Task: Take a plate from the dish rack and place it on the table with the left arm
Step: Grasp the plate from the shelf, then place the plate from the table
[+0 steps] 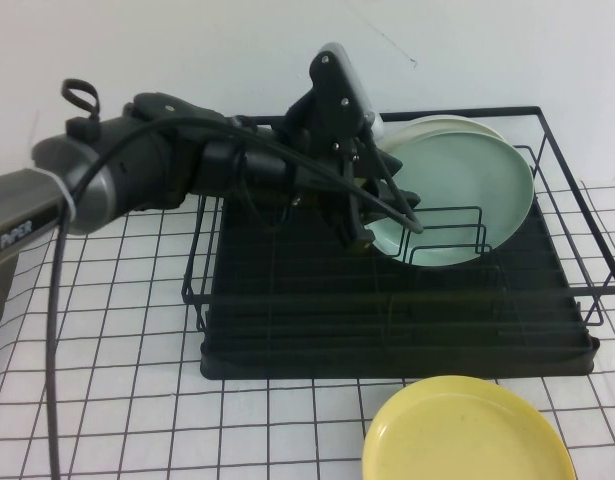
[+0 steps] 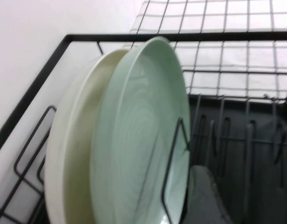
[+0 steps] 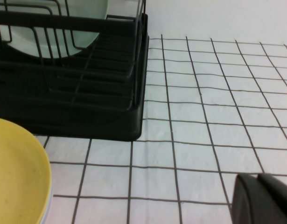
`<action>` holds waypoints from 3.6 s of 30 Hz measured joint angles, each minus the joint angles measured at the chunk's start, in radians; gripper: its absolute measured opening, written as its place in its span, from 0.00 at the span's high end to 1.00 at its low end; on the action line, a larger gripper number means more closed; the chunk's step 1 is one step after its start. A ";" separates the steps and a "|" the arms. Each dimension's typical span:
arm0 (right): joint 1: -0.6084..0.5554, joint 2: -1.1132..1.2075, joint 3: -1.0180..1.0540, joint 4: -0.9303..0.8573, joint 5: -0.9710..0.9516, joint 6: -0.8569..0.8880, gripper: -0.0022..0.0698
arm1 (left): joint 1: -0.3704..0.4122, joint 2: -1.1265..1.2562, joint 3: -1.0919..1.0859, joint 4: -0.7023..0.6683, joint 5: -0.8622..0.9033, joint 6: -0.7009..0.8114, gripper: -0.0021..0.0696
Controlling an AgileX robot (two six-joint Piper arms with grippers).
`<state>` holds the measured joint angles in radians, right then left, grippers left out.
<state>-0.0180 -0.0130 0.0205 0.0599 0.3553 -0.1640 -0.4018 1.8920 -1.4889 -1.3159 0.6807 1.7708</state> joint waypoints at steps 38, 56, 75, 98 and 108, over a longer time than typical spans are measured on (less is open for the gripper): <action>0.000 0.000 0.000 0.000 0.000 0.000 0.97 | -0.008 0.079 -0.004 -0.251 -0.210 0.262 0.43; 0.000 0.000 0.000 0.000 0.000 0.000 0.97 | -0.008 0.132 -0.006 -0.377 -0.223 0.441 0.43; 0.000 0.000 0.000 0.000 0.000 0.000 0.97 | -0.008 0.228 -0.092 -0.381 -0.205 0.475 0.44; 0.000 0.000 0.000 0.000 0.000 0.000 0.97 | -0.009 0.175 -0.104 -0.376 -0.193 0.412 0.86; 0.000 0.000 0.000 0.000 0.000 0.000 0.97 | -0.009 0.027 -0.104 -0.258 -0.186 0.133 0.86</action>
<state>-0.0180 -0.0130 0.0205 0.0599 0.3553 -0.1640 -0.4104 1.9191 -1.5927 -1.5734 0.4951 1.9041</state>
